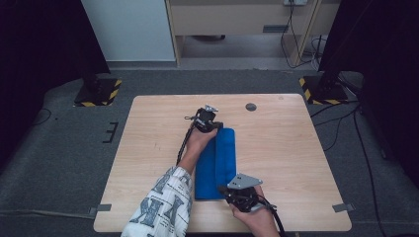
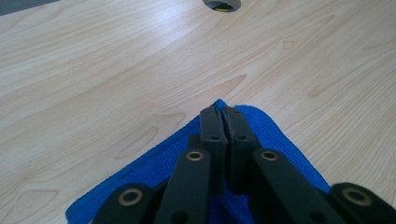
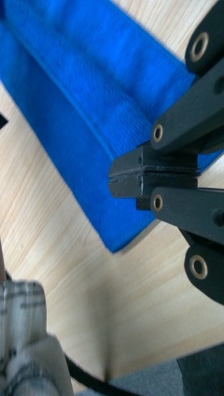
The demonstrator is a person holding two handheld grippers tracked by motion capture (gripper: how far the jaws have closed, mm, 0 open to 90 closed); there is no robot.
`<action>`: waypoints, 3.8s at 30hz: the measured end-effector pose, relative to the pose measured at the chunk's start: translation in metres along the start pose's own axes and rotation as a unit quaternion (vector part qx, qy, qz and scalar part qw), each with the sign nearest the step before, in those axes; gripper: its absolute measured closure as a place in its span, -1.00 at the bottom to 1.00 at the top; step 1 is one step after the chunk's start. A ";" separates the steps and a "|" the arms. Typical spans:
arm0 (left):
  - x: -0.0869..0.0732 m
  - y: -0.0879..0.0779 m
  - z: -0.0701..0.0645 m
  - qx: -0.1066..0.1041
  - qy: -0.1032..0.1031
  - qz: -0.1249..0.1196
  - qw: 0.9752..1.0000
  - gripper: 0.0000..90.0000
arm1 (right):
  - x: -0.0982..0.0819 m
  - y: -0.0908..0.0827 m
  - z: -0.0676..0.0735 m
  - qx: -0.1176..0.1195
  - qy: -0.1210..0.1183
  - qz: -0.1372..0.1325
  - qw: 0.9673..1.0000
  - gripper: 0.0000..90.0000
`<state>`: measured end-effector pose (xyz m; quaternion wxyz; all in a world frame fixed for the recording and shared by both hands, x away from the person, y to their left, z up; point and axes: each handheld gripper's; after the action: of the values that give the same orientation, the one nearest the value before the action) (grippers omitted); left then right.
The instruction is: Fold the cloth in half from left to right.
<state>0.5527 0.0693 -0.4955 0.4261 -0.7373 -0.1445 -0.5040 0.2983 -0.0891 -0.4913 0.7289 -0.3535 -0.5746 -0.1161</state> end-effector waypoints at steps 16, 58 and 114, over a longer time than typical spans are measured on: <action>-0.005 0.010 -0.003 -0.011 -0.015 0.005 1.000 0.90 | -0.007 -0.003 -0.008 -0.003 0.017 0.010 1.000 0.98; -0.008 -0.072 0.007 -0.016 0.020 -0.033 0.999 -0.82 | 0.004 0.010 -0.067 -0.084 0.017 0.035 0.996 -0.84; -0.003 -0.091 0.039 0.049 0.021 0.016 0.998 -0.73 | 0.093 0.106 -0.175 -0.115 -0.020 0.086 0.989 -0.30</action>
<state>0.5170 0.1544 -0.4592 0.4724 -0.7068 -0.1482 -0.5053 0.5209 -0.1039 -0.4618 0.6788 -0.4856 -0.5395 -0.1112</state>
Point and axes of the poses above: each handheld gripper's, and its own axes: y roughly forward along the jaws, x roughly out of its top, z roughly to its left, and after that the axes turned 13 degrees about -z, right-handed
